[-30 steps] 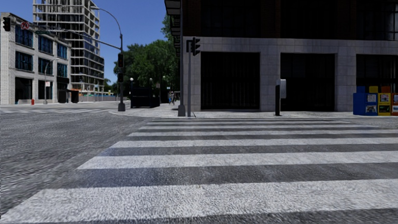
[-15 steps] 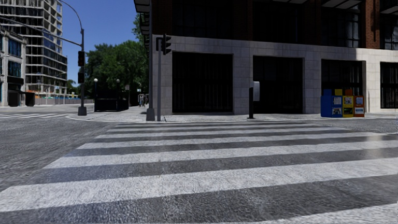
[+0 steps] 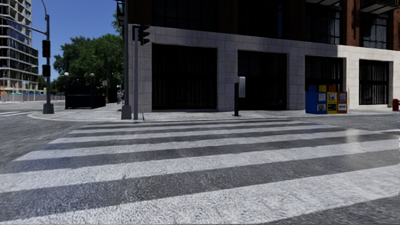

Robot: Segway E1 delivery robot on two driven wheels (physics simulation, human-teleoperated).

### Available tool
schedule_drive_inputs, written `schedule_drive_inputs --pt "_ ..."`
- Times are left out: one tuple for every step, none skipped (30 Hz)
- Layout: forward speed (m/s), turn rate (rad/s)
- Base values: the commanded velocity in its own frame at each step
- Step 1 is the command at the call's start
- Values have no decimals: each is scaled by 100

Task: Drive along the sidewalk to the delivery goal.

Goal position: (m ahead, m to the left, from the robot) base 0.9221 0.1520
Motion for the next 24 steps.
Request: schedule_drive_inputs --pt "128 -6" --pt "128 0" --pt "128 0" --pt "128 0" --pt "128 0" --pt "128 0" --pt "128 0" --pt "128 0" --pt "128 -9" --pt "128 -13" --pt "128 -15" --pt "128 -15" --pt "127 -18" --pt "127 -22" --pt "127 -27" --pt "127 -28" --pt "127 -28" --pt "127 -24" --pt "127 -3" --pt "127 0" --pt "127 0" --pt "126 0" --pt "125 0" --pt "125 0"
